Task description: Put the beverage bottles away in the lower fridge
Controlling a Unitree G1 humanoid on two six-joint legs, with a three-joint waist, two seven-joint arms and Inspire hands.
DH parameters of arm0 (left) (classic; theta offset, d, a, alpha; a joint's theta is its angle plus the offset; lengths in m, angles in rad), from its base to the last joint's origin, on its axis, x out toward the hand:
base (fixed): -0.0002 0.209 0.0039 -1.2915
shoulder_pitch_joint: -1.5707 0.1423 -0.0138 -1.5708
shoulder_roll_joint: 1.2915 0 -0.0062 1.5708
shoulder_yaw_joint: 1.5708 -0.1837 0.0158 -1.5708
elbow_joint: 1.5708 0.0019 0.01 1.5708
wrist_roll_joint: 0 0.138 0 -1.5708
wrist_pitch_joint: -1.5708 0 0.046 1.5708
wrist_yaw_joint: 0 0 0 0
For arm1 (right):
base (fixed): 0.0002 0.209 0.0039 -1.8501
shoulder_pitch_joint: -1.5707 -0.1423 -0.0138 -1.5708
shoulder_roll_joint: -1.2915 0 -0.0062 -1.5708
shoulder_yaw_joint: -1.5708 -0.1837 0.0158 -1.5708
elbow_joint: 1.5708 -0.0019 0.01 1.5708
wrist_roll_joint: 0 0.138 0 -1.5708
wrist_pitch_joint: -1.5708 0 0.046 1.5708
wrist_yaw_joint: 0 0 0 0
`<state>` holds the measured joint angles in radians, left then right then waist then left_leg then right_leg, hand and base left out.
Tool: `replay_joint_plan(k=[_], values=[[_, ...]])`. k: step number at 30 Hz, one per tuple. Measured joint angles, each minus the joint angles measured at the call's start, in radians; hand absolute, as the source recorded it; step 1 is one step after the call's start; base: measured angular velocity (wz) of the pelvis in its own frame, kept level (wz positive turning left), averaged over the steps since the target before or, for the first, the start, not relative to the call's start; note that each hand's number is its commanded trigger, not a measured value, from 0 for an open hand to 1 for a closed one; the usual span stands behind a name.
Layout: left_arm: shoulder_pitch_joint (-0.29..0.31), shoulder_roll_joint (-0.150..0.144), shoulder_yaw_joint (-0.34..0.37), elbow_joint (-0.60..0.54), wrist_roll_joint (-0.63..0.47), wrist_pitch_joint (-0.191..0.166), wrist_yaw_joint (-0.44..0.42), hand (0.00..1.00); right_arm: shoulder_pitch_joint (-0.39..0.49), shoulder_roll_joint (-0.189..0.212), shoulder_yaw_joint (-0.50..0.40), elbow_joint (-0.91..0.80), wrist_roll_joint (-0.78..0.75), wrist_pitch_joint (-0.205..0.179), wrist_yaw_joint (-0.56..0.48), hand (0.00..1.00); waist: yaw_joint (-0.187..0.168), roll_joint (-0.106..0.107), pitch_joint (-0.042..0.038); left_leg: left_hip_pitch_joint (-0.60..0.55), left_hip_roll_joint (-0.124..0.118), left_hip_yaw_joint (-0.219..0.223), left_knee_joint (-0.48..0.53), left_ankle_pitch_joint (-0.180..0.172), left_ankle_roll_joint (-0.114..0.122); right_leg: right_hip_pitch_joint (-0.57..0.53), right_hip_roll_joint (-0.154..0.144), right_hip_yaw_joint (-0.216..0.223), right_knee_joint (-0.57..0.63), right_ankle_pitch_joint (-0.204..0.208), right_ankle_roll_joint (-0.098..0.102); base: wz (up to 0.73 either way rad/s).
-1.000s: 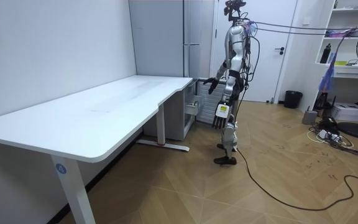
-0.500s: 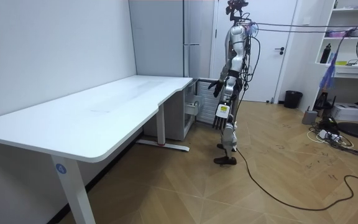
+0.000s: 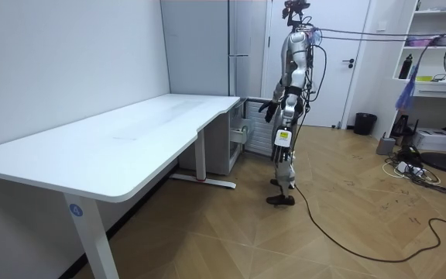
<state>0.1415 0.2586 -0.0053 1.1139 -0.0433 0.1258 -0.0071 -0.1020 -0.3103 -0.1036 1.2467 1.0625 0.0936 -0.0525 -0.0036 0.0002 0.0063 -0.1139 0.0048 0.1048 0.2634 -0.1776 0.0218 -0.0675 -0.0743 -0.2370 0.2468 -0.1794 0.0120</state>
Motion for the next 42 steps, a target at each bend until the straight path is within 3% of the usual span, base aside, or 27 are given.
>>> replay_joint_plan(k=[5, 10, 13, 16, 19, 24, 29, 32, 38, 42], values=[[-0.095, 0.004, -0.029, 0.027, -0.007, -0.003, -0.006, 0.00, -0.122, -0.006, -0.018, 0.086, 0.111, -0.005, -0.032, 0.00, 0.009, 0.032, 0.0139, -0.140, 0.004, 0.001, 0.116, -0.023, 0.008, -0.145, -0.018, 0.003, 0.126, -0.031, -0.006, 0.01], [-0.149, 0.009, -0.060, 0.049, -0.035, -0.019, -0.004, 0.00, -0.175, -0.002, -0.017, 0.092, 0.195, -0.007, -0.036, 0.00, 0.037, 0.033, 0.0151, -0.269, -0.002, -0.002, 0.257, -0.064, 0.012, -0.293, -0.049, 0.022, 0.304, -0.097, -0.012, -0.01], [-0.162, 0.010, -0.062, 0.055, -0.043, -0.022, -0.004, 0.00, -0.206, -0.006, -0.017, 0.110, 0.231, -0.011, -0.037, 0.00, 0.046, 0.034, 0.0167, -0.345, 0.006, -0.012, 0.354, -0.103, 0.009, -0.370, -0.048, 0.033, 0.395, -0.131, -0.017, 0.03], [-0.179, 0.027, -0.099, 0.061, -0.042, -0.022, -0.004, 0.00, -0.227, -0.012, -0.017, 0.114, 0.313, -0.017, -0.036, 0.00, 0.056, 0.027, 0.0202, -0.439, 0.003, -0.024, 0.433, -0.120, 0.011, -0.460, -0.060, 0.039, 0.485, -0.152, -0.023, 0.04], [-0.199, 0.031, -0.100, 0.067, -0.044, -0.023, 0.001, 0.00, -0.251, -0.030, -0.019, 0.113, 0.347, -0.022, -0.041, 0.00, 0.067, 0.026, 0.0227, -0.531, 0.003, -0.023, 0.496, -0.123, 0.015, -0.552, -0.067, 0.045, 0.550, -0.158, -0.027, 0.01], [-0.229, 0.050, -0.161, 0.066, -0.087, -0.026, 0.005, 0.00, -0.331, -0.059, -0.017, 0.105, 0.394, -0.061, -0.069, 0.00, 0.067, 0.018, 0.0273, -0.668, 0.001, -0.022, 0.567, -0.123, 0.017, -0.691, -0.081, 0.050, 0.631, -0.167, -0.027, 0.02], [-0.255, 0.063, -0.198, 0.064, -0.086, -0.066, 0.007, 0.00, -0.389, -0.090, -0.013, 0.037, 0.455, -0.098, -0.088, 0.00, 0.073, 0.009, 0.0324, -0.780, 0.005, -0.020, 0.629, -0.127, 0.015, -0.806, -0.083, 0.061, 0.695, -0.172, -0.035, 0.00], [-0.275, 0.067, -0.199, 0.061, -0.085, -0.076, 0.033, 0.00, -0.456, -0.136, -0.010, -0.025, 0.475, -0.122, -0.101, 0.00, 0.068, 0.006, 0.0334, -0.882, 0.003, -0.019, 0.659, -0.119, 0.017, -0.907, -0.094, 0.062, 0.732, -0.170, -0.040, 0.05], [-0.264, 0.072, -0.218, 0.064, -0.087, -0.084, 0.048, 0.00, -0.504, -0.150, -0.006, -0.079, 0.520, -0.146, -0.145, 0.00, 0.067, -0.002, 0.0320, -0.950, 0.004, -0.016, 0.658, -0.111, 0.021, -0.977, -0.093, 0.065, 0.731, -0.157, -0.047, 0.00], [-0.260, 0.071, -0.214, 0.063, -0.102, -0.097, 0.048, 0.00, -0.510, -0.162, -0.007, -0.090, 0.539, -0.177, -0.166, 0.00, 0.087, -0.001, 0.0319, -0.979, 0.003, -0.001, 0.657, -0.111, 0.033, -1.013, -0.100, 0.068, 0.729, -0.150, -0.048, -0.06]])
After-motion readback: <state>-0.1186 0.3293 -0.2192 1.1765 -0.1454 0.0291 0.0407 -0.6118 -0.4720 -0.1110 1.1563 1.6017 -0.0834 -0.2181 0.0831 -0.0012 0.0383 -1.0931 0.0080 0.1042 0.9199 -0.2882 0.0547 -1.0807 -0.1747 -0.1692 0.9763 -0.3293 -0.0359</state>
